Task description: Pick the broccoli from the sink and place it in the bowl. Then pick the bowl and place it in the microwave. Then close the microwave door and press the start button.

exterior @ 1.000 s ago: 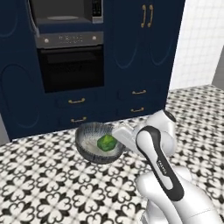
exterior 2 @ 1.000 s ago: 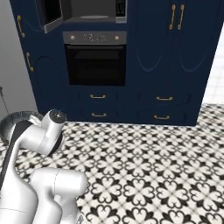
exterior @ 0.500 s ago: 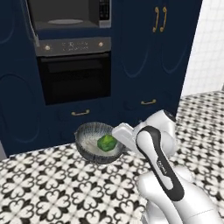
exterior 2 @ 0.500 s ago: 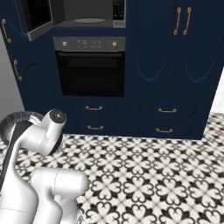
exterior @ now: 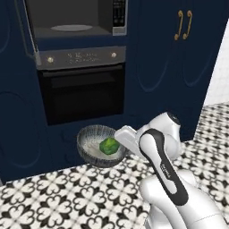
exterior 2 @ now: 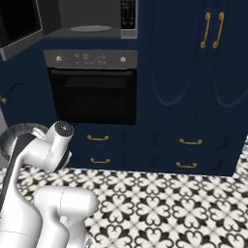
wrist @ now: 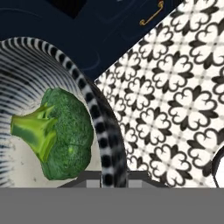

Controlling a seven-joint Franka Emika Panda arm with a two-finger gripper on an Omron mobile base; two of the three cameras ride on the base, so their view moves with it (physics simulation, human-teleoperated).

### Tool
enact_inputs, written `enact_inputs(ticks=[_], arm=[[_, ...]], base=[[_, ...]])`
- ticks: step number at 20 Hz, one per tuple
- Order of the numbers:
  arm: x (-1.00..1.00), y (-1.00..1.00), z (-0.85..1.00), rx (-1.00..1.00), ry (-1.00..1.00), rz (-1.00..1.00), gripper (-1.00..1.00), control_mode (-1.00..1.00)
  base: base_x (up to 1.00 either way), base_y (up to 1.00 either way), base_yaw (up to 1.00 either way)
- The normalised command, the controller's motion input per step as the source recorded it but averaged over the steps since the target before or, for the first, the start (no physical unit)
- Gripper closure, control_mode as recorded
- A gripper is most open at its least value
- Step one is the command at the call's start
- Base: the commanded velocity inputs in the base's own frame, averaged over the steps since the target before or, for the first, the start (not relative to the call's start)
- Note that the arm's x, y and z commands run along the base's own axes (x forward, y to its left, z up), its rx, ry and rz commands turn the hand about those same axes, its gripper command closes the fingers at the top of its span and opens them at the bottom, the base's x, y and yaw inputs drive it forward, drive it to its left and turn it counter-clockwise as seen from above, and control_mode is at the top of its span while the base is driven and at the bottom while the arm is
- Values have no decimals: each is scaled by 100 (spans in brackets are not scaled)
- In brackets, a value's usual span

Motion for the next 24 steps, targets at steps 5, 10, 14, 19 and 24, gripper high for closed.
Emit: enact_inputs(ticks=[5,10,14,19,24], arm=[[0,0,0,0,0,0,100,100],[0,0,0,0,0,0,100,100],[0,0,0,0,0,0,100,100],[0,0,0,0,0,0,100,100],[0,0,0,0,0,0,100,100]], base=[[98,33,2],[83,51,9],[23,49,14],[36,38,6],[65,21,2]])
